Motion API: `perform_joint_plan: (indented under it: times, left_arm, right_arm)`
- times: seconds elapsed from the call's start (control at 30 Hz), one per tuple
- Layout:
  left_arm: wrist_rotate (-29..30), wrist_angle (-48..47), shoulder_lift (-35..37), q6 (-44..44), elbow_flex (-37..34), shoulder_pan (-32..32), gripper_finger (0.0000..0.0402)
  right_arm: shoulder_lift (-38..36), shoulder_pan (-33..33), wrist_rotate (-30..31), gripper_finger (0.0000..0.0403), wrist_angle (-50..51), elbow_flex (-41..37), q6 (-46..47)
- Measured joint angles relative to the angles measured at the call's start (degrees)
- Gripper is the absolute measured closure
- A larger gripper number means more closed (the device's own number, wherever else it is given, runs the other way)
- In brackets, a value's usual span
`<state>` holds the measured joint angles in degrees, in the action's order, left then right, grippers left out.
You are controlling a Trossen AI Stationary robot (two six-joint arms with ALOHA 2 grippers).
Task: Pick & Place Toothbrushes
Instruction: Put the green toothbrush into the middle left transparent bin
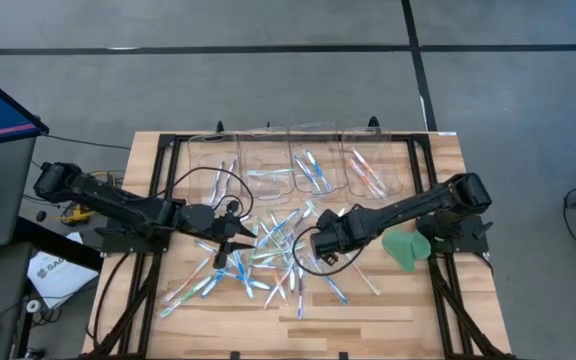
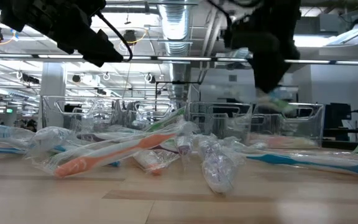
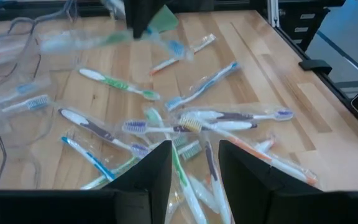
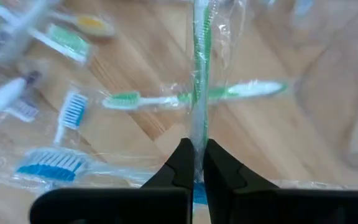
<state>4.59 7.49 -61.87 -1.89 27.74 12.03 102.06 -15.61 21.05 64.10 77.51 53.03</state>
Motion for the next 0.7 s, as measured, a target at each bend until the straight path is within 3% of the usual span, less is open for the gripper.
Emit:
perform_joint_plan:
  times: [0.3,0.7]
  left_arm:
    - [0.05,2.03,0.0,0.08,-0.6,0.0,0.0276]
    - [0.05,3.14,-0.01,0.09,-0.59,0.0,0.0276]
  right_arm:
    - [-0.07,-3.55,12.96,0.0397,5.32,9.81,-3.45]
    - [0.02,-5.32,13.32,0.0398,4.4,11.87,-5.09]
